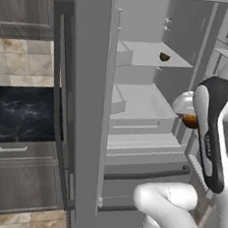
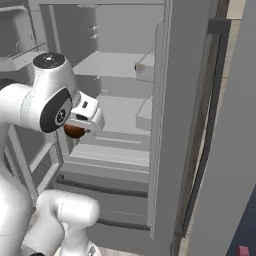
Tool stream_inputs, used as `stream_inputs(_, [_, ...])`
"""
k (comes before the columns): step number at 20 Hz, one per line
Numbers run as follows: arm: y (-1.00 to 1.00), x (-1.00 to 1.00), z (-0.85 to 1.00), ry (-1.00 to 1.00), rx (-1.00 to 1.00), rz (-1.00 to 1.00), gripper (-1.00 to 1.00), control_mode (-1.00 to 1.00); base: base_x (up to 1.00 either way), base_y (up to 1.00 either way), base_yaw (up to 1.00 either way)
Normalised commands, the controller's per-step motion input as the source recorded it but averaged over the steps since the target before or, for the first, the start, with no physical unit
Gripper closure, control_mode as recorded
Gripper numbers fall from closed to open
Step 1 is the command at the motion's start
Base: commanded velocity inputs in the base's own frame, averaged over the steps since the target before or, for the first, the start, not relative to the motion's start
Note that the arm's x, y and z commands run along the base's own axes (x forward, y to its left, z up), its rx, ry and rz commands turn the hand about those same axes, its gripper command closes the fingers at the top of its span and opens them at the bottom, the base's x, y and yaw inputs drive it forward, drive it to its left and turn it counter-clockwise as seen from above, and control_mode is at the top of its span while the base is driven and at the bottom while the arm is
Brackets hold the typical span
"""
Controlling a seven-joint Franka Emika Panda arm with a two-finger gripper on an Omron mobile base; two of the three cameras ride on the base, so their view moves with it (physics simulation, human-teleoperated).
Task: Pick the kiwi and orange from the fridge and place them inside the tupperware on the counter.
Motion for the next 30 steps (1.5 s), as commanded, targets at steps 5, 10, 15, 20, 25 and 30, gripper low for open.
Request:
stream_inputs(5, [0.00,0.00,0.00,0.00,0.00,0.00,1.00,1.00,-1.00,0.25,0.00])
stream_inputs(10, [0.00,0.00,0.00,0.00,0.00,0.00,1.00,1.00,-0.93,0.46,0.00])
stream_inputs(15, [0.00,0.00,0.00,0.00,0.00,0.00,1.00,1.00,-0.42,0.84,0.00])
stream_inputs(20, [0.00,0.00,0.00,0.00,0.00,0.00,1.00,1.00,-0.03,1.00,0.00])
stream_inputs(25, [0.00,0.00,0.00,0.00,0.00,0.00,1.00,1.00,0.00,1.00,0.07])
stream_inputs(30, [0.00,0.00,0.00,0.00,0.00,0.00,1.00,1.00,0.09,0.97,0.11])
